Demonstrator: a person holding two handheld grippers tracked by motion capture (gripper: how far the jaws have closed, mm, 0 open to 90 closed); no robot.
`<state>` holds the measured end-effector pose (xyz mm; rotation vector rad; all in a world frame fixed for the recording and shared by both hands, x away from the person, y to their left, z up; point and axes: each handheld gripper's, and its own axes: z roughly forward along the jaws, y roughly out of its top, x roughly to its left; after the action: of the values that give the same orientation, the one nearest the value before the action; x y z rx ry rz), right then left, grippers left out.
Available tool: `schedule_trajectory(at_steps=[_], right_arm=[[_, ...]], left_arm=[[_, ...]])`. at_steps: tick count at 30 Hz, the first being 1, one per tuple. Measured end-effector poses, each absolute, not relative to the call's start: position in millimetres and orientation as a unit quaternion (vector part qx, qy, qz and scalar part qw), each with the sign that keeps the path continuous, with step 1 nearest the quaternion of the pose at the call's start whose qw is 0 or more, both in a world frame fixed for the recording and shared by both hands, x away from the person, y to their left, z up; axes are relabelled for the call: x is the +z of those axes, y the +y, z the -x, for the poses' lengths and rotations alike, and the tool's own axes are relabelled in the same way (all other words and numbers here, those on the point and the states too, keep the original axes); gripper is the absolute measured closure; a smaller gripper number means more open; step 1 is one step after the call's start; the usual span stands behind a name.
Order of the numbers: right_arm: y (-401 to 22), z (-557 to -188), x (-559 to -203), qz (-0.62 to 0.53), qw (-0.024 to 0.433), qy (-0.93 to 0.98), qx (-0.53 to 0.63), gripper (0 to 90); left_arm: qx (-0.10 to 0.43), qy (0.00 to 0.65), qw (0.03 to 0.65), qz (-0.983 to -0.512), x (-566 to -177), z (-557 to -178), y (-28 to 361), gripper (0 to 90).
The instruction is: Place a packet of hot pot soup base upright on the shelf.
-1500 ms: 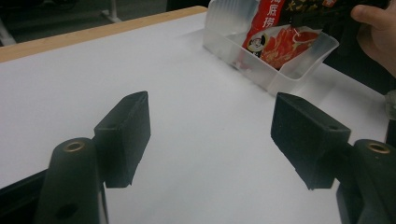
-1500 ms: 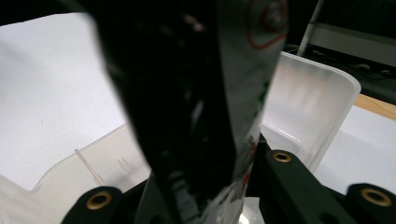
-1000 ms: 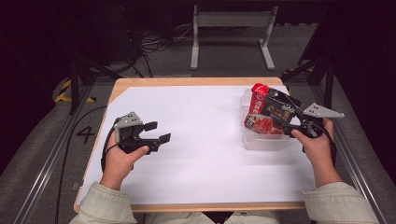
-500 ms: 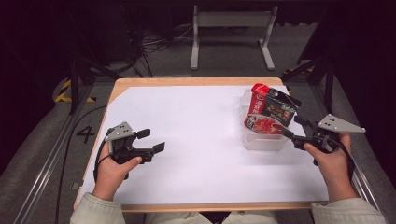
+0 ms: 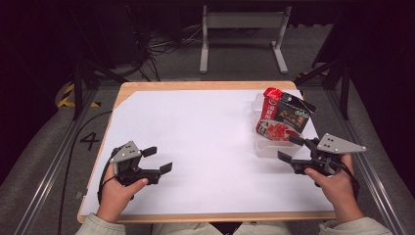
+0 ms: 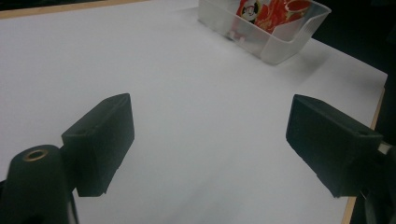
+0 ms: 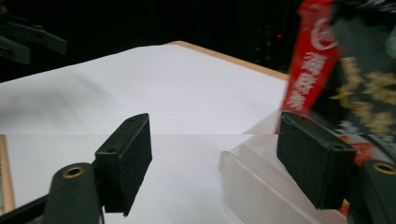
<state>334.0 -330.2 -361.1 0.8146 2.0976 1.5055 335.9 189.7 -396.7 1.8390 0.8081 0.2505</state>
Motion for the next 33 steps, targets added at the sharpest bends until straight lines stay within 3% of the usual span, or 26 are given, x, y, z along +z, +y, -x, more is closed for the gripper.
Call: schedule_trajectory(at_steps=[11, 20, 33], right_arm=[[-309.3, -340.0, -398.7, -0.283, 0.171, 0.771, 0.544, 26.8], [-301.0, -344.0, -431.3, -0.287, 0.160, 0.794, 0.512, 27.4], [-294.8, -349.1, -442.8, -0.313, 0.152, 0.807, 0.478, 25.3]], left_arm=[[0.082, 0.326, 0.537, -0.774, -417.2, -332.1, 188.1, 14.0], [0.083, 0.318, 0.532, -0.781, -430.1, -332.6, 178.0, 11.6], [0.092, 0.322, 0.519, -0.787, -439.5, -333.4, 179.1, 11.4]])
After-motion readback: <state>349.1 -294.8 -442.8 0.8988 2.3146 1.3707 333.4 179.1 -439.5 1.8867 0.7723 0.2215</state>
